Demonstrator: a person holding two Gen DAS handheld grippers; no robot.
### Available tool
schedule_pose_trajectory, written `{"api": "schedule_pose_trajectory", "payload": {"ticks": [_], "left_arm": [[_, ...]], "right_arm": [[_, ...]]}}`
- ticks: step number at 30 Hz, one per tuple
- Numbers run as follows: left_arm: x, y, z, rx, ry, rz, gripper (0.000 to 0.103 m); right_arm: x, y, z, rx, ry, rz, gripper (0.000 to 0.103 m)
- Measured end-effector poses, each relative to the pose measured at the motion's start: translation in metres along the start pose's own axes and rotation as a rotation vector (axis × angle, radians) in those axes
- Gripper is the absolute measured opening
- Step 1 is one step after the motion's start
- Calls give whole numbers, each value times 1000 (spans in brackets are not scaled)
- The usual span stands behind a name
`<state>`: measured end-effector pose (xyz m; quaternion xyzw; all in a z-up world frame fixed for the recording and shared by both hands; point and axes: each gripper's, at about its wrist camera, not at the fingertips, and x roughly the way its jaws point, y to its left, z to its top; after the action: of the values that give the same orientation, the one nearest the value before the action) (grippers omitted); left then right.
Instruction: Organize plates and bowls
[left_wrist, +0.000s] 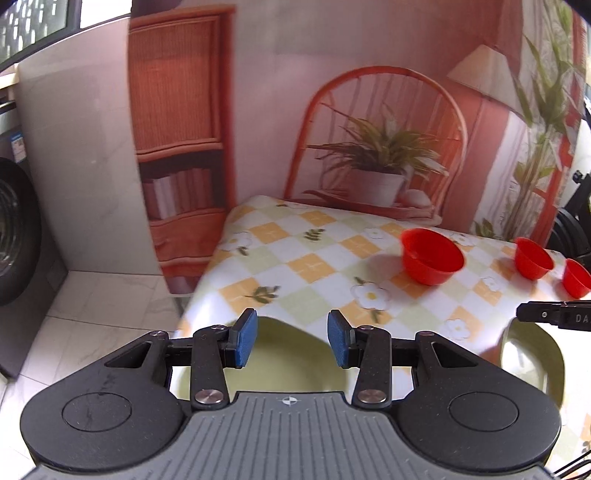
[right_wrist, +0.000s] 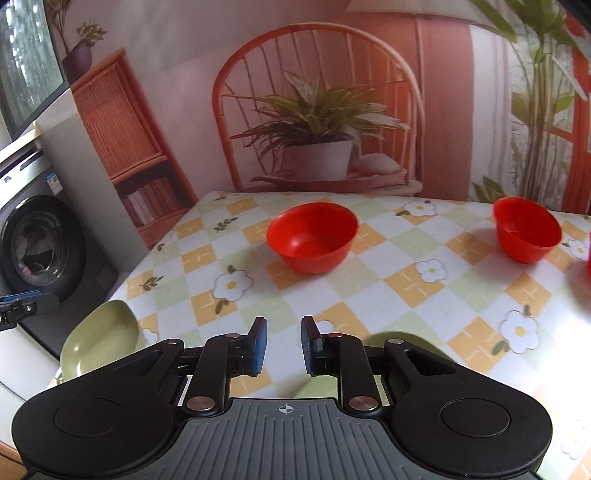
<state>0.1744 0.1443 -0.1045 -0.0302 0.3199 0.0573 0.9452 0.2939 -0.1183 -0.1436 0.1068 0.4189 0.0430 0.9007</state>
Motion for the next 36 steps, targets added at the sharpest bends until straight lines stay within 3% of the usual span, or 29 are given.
{"api": "schedule_pose_trajectory", "payload": {"ticks": [8, 14, 23, 36], "left_arm": [[2, 50, -8, -95, -5, 4, 42], [2, 53, -13, -6, -56, 33, 42], [19, 75, -20, -43, 30, 78, 42], [41, 82, -42, -49, 101, 46, 42]], "right_arm": [[37, 50, 8, -39, 39, 21, 20], [65, 85, 4, -96, 83, 47, 20], [98, 123, -4, -175, 116, 90, 21], [122, 149, -25, -204, 175, 140, 23]]}}
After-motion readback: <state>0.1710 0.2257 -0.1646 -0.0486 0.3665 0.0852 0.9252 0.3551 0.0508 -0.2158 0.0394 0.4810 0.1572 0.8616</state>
